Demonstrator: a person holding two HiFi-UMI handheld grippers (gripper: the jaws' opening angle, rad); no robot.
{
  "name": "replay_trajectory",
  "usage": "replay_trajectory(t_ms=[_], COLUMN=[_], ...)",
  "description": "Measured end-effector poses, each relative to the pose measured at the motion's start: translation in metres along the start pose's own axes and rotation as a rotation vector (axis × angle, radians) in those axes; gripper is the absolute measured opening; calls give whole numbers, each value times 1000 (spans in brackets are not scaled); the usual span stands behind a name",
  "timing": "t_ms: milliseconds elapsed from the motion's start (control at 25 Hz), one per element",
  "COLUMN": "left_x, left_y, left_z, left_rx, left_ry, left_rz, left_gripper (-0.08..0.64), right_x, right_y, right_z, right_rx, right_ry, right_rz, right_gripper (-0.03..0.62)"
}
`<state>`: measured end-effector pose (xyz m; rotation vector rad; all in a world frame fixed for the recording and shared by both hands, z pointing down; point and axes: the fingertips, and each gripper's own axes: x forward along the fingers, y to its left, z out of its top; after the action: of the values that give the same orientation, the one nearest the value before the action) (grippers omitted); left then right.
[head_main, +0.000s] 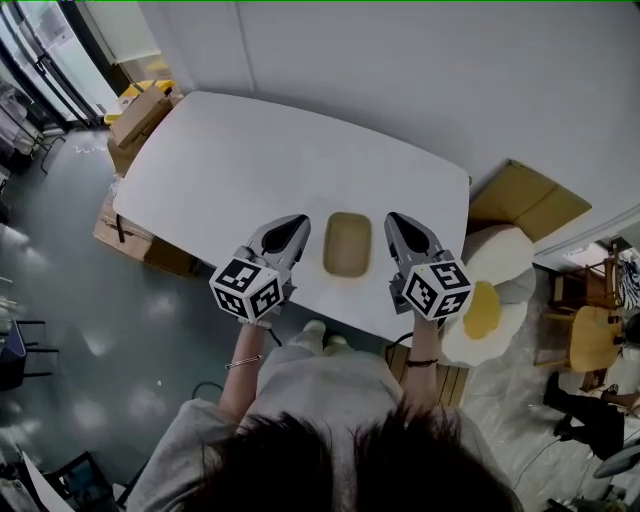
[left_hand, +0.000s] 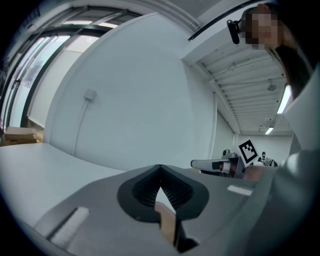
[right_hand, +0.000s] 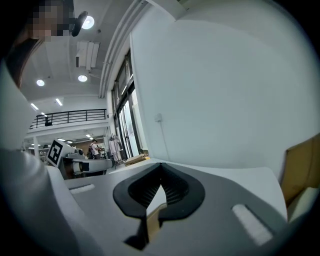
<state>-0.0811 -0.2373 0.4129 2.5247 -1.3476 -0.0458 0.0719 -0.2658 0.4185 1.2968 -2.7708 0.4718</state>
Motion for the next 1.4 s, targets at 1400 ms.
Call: replay_trajectory(t_ms=[1400], left_x=[49], left_y=[40], left_z=[-99], left_rx=[-177], left_ry=[282], left_rz=[-153], left_gripper=[-9], right_x=[28], right_y=[-51], right_z=[-103], right_rx=[250], right_ry=[268], right_rz=[-210], right_gripper=[14])
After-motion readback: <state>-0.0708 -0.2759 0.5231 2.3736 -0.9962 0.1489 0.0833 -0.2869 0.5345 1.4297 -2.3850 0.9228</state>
